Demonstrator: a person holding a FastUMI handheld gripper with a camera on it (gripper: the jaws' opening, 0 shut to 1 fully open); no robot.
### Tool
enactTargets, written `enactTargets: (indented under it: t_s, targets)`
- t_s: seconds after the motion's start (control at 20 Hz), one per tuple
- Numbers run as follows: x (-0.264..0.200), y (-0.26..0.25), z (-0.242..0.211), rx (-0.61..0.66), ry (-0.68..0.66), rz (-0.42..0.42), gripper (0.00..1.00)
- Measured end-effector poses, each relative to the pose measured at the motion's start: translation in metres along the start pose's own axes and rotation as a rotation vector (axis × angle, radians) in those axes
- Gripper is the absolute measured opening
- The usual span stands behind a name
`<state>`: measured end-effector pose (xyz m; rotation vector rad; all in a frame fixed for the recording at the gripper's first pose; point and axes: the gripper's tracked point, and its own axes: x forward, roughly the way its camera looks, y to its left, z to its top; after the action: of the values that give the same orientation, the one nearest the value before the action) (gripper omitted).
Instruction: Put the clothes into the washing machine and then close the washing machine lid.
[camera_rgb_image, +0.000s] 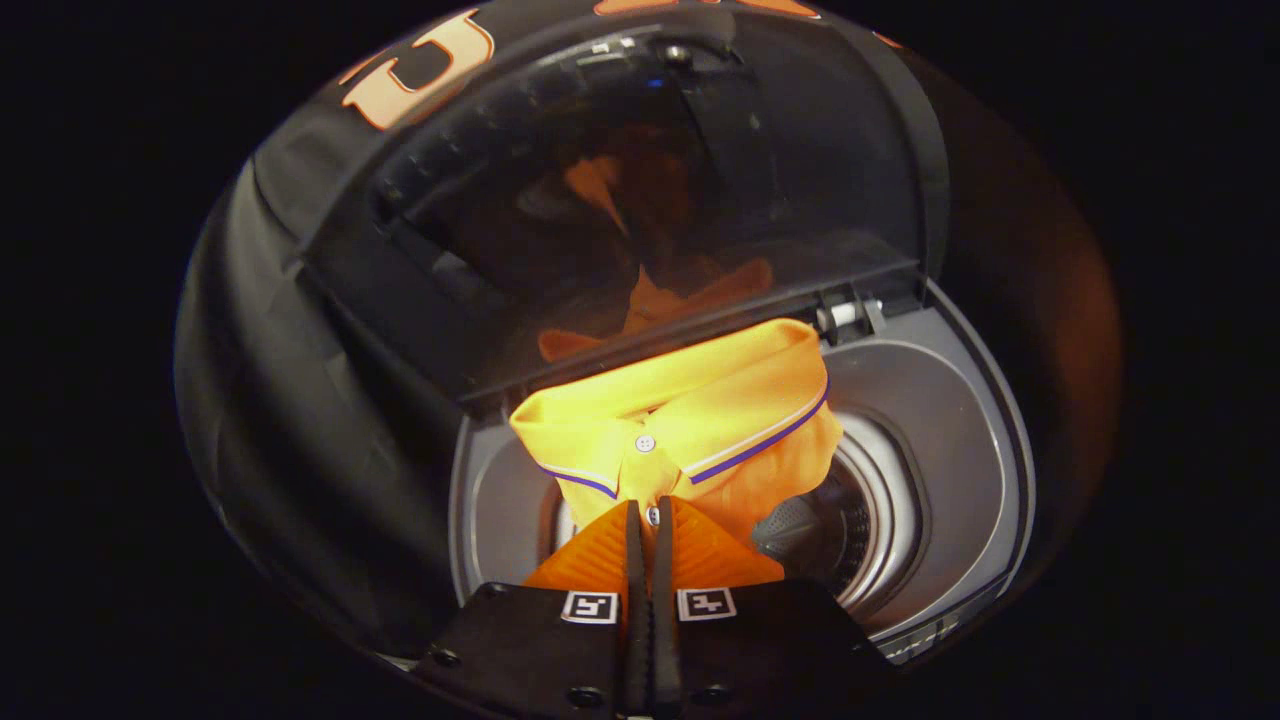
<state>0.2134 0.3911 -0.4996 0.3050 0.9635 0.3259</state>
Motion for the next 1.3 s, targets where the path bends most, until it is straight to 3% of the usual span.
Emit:
enactTargets:
  t_s: [0.25, 0.7, 1.1, 1.3]
  targets:
    - [0.033, -0.015, -0.027, -0.066, 0.103, -0.076, 0.09]
    - [0.042, -0.030, -0.027, -0.100, 0.123, -0.117, 0.11]
    - [0.037, -0.026, -0.017, -0.164, 0.076, -0.141, 1.00]
    - [0.027, -0.022, -0.013, -0.169, 0.063, -0.134, 0.99]
